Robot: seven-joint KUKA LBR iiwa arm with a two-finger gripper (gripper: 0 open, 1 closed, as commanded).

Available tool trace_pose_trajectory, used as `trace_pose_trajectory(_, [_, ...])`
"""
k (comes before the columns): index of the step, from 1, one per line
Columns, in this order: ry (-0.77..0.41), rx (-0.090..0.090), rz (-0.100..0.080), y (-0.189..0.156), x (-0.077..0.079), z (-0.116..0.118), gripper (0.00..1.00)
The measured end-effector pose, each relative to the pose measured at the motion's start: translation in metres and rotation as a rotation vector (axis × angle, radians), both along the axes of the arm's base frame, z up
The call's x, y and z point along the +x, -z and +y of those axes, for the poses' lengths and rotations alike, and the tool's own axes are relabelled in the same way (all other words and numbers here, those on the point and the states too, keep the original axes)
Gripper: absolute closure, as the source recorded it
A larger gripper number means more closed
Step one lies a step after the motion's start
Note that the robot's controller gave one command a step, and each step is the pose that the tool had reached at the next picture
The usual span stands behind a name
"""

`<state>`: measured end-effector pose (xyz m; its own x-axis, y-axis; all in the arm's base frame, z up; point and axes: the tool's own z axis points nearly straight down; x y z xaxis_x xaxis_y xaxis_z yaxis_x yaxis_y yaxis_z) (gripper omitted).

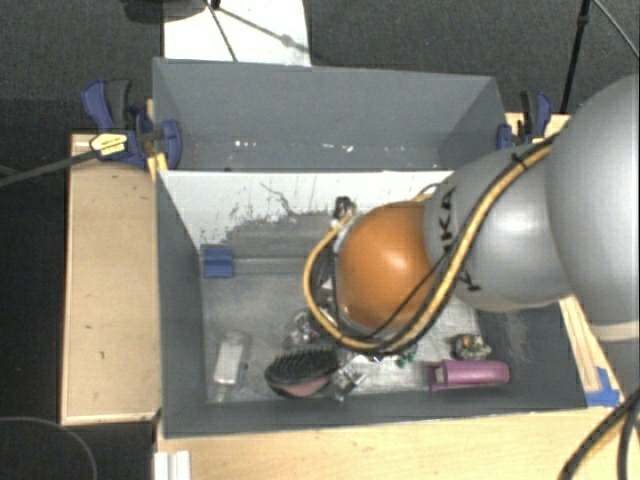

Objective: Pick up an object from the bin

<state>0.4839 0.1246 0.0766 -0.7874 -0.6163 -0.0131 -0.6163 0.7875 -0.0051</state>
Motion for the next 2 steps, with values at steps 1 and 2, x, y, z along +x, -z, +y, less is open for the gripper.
trace_pose_trajectory(1, [0.008, -0.002, 0.007, 0.000, -0.002, -0.001, 1.00])
trace_pose_trajectory(2, [-0.087, -0.004, 0.003, -0.134, 0.019, -0.031, 1.00])
